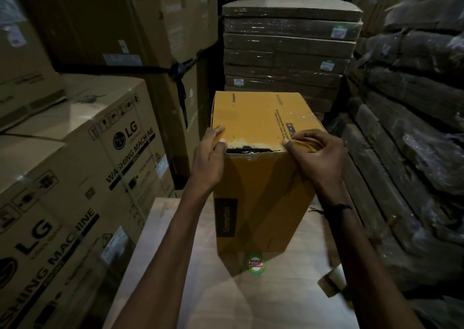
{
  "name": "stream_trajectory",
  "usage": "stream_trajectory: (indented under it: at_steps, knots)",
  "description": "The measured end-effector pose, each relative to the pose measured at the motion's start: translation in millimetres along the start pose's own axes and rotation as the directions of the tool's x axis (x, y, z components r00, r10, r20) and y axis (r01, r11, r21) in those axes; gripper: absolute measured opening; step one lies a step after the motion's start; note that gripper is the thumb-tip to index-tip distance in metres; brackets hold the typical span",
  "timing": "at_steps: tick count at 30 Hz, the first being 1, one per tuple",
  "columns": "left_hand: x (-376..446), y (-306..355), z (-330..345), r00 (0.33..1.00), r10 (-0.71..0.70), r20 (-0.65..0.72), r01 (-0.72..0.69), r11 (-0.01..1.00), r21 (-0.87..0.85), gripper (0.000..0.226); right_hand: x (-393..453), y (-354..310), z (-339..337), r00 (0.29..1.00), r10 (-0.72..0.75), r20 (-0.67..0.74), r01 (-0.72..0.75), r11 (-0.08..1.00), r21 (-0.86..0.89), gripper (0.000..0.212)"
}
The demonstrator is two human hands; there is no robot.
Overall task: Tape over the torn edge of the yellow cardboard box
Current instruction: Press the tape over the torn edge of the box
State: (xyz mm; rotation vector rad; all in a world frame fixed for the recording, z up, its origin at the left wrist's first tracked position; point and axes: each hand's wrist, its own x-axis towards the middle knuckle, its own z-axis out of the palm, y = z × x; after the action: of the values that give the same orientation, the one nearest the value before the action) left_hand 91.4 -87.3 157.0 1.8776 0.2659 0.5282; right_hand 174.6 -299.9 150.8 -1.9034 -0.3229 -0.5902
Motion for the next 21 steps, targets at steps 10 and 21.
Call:
stream_trajectory:
  at_steps: [10, 21]
  knots:
    - [-8.5, -0.4, -3.2, 1.000, 0.009, -0.021, -0.011, 0.997, -0.070, 0.050, -1.9, -2.4, 3.3, 0.999, 0.032, -0.029, -0.033, 0.999, -0.021, 0.018]
    - [-3.3, -1.9, -2.2, 0.999, -0.023, -0.048, 0.019, 0.996, -0.085, 0.044, 3.1, -1.0, 2.2, 0.994, 0.087, 0.071, -0.088, 0.996, 0.004, 0.034]
